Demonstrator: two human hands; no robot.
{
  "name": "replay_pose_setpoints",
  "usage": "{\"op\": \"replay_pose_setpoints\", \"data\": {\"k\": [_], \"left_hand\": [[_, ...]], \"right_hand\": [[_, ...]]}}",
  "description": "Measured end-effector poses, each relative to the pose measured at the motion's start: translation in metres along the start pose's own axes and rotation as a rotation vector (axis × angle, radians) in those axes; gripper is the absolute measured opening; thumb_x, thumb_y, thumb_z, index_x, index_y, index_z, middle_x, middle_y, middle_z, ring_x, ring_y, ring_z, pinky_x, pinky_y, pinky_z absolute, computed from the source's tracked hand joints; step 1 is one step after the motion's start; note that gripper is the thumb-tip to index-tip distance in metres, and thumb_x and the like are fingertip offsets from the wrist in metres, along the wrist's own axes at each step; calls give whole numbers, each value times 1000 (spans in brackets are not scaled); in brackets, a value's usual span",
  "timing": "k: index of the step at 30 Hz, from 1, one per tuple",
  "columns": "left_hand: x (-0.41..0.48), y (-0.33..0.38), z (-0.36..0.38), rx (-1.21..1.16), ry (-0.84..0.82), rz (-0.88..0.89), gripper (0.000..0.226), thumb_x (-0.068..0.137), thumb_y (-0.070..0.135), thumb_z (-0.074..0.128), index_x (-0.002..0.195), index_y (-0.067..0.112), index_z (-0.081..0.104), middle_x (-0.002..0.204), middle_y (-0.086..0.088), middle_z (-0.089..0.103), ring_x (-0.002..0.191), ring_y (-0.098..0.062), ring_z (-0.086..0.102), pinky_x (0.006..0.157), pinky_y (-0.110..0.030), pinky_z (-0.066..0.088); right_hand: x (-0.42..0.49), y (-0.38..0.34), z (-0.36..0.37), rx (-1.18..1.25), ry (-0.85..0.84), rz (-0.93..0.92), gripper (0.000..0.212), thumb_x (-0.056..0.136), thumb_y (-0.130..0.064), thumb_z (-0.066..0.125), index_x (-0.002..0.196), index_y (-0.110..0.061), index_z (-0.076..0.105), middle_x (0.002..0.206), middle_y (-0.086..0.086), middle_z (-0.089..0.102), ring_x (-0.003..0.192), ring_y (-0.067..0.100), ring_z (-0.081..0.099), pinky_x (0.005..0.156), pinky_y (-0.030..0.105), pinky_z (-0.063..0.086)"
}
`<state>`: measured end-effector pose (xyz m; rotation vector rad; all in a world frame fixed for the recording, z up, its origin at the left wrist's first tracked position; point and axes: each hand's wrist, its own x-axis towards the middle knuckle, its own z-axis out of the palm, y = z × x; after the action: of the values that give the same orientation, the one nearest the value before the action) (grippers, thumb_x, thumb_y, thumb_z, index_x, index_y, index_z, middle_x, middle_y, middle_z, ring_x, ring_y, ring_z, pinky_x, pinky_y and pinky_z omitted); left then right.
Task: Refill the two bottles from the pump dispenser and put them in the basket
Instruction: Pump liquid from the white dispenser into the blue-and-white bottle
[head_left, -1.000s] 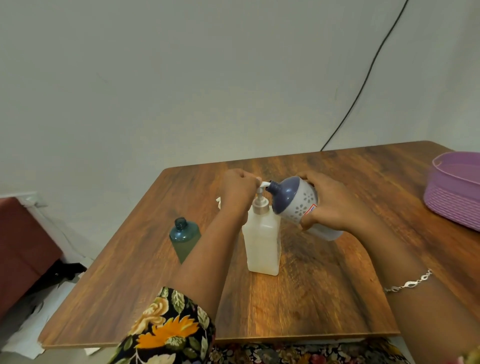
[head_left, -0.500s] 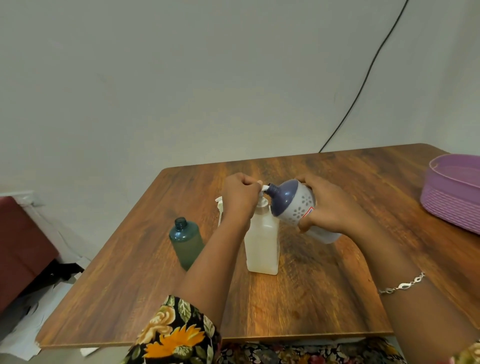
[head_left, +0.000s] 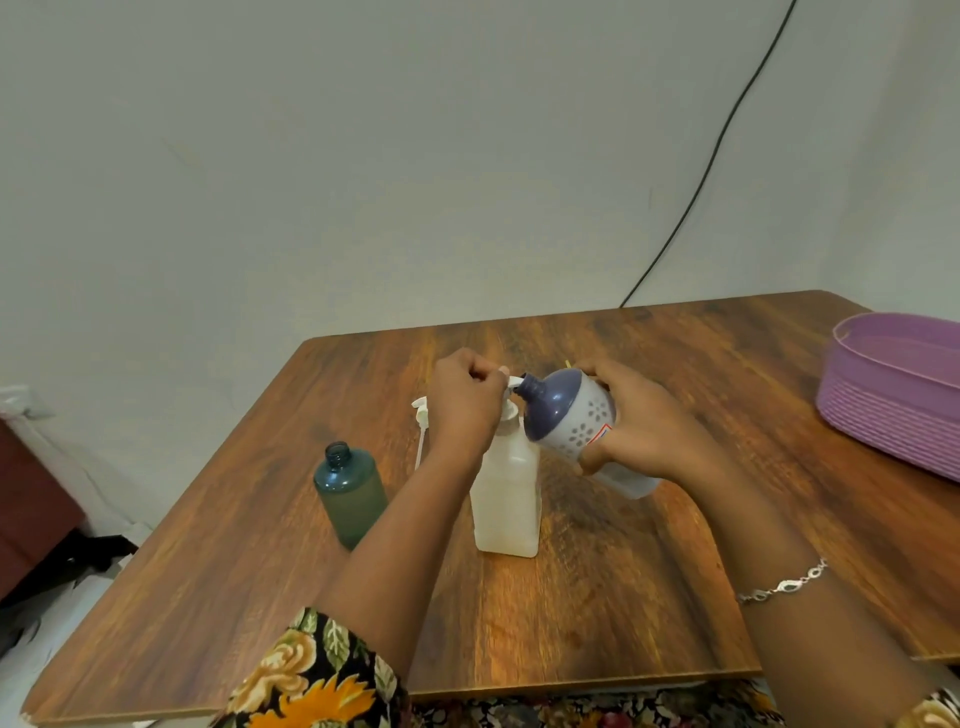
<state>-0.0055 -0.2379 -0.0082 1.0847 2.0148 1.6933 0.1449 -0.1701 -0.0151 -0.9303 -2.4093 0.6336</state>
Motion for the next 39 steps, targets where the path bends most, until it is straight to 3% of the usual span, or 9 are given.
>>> {"op": "replay_pose_setpoints", "data": {"k": [8, 13, 18, 21, 24, 31, 37, 39], "left_hand": [[5, 9, -7, -62, -52, -87, 13, 87, 3, 58, 74, 5, 60, 74, -4, 58, 76, -19, 55, 77, -37, 50], [7, 5, -11, -37, -145, -92, 17, 88, 4, 57, 72, 9, 59, 73, -4, 57, 67, -12, 50, 60, -24, 40], [7, 4, -7, -31, -103, -118, 21, 87, 0, 57, 68, 10, 57, 72, -5, 57, 70, -17, 54, 69, -33, 51], [9, 13, -10, -40, -120, -136, 23, 86, -1, 56, 65, 9, 56, 67, -5, 54, 62, -14, 46, 56, -26, 40], [10, 13, -10, -3, -96, -110, 23, 87, 2, 56, 66, 11, 56, 69, -4, 54, 62, -13, 45, 57, -25, 40], [5, -6, -5, 22, -58, -58, 22, 88, 7, 58, 68, 14, 53, 73, -2, 55, 73, -14, 54, 73, -33, 48], [8, 6, -10, -9, -51, -93, 20, 87, 3, 56, 68, 11, 57, 70, -1, 55, 61, -13, 47, 57, -30, 43], [9, 4, -8, -6, -29, -88, 23, 87, 3, 56, 66, 11, 55, 69, 0, 56, 65, -14, 50, 61, -32, 47]], "right_hand": [[0, -1, -1, 74, -8, 2, 79, 56, -13, 82, 125, -21, 44, 112, -4, 49, 97, 14, 48, 65, 19, 40], [2, 2, 0, 28, 0, -5, 80, 55, -14, 82, 125, -22, 45, 113, -2, 50, 99, 16, 49, 70, 26, 44], [1, 3, 4, 31, 4, 14, 79, 55, -15, 82, 124, -23, 44, 115, 0, 51, 100, 17, 50, 76, 33, 48], [2, 2, 2, 49, -1, 7, 80, 55, -15, 82, 125, -23, 44, 115, 0, 50, 99, 17, 50, 71, 28, 45], [4, 1, 0, 48, 0, -2, 81, 55, -16, 83, 126, -23, 43, 116, -1, 50, 100, 18, 50, 73, 30, 46], [4, 2, 7, -5, 3, 1, 81, 54, -16, 83, 125, -21, 44, 113, -1, 50, 100, 18, 49, 75, 32, 46], [4, -4, 0, 18, 2, -13, 82, 55, -15, 83, 126, -22, 43, 114, -3, 48, 99, 15, 48, 73, 29, 43], [5, -4, -1, -7, 5, -11, 82, 55, -16, 83, 127, -21, 43, 114, -3, 48, 99, 15, 47, 72, 28, 42]]}}
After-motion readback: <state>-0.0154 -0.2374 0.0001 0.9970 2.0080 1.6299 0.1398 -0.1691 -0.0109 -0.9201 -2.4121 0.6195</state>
